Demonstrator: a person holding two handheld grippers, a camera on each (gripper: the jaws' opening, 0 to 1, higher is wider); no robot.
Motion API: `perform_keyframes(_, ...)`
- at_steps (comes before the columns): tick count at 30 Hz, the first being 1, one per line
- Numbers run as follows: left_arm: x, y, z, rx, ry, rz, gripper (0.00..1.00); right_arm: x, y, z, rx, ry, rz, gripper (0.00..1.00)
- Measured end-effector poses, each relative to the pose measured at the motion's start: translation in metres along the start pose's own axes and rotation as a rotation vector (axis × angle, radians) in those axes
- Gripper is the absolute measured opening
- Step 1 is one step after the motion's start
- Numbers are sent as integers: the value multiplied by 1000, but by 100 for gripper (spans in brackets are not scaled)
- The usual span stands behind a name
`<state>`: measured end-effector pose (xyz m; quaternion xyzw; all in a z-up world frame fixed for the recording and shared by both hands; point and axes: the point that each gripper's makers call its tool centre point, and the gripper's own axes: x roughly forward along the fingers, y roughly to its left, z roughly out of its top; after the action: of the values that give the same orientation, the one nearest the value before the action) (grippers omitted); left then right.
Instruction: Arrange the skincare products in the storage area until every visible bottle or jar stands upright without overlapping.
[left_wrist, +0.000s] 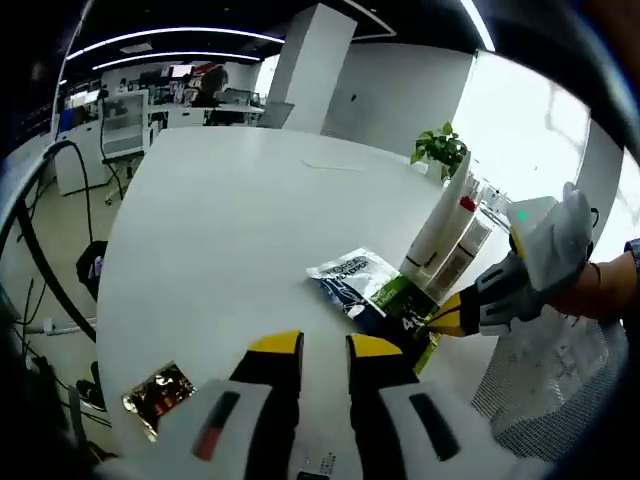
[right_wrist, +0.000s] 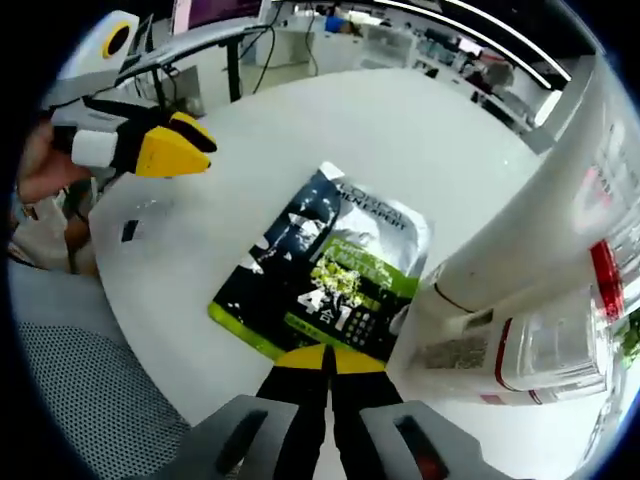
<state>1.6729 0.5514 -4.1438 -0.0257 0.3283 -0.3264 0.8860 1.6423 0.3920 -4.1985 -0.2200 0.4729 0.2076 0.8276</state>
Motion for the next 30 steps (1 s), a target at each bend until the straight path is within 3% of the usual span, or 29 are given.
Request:
perform_keyframes(2, -9, 1, -8, 46, 29, -9, 24, 0, 0, 0, -6, 0, -1, 0)
perform_keyframes(8, -36, 2, -60, 181, 290, -42, 35, 0, 1, 0, -25, 1, -1, 0)
perform_keyframes(14, -34, 0, -78, 176, 346, -11, 47, 0, 1, 1, -60, 2, -7, 0)
perform_keyframes(19, -31, 12, -95, 340, 480, 67, 46, 0, 1, 1, -77, 1, -10, 0)
perform_keyframes(22, -27, 3, -87, 374, 407, 35, 48, -1, 1, 1, -76, 0, -8, 0)
perform_keyframes(26, -28, 5, -87, 360, 396, 36, 48, 0, 1, 2, -87, 2, -8, 0)
perform_keyframes(28, -28, 3, -86, 382, 389, 23, 39, 0, 1, 2, -98, 2, -11, 0)
perform_keyframes(30, -29, 4, -85, 375, 393, 26, 39, 0, 2, 2, -118, 2, -16, 0)
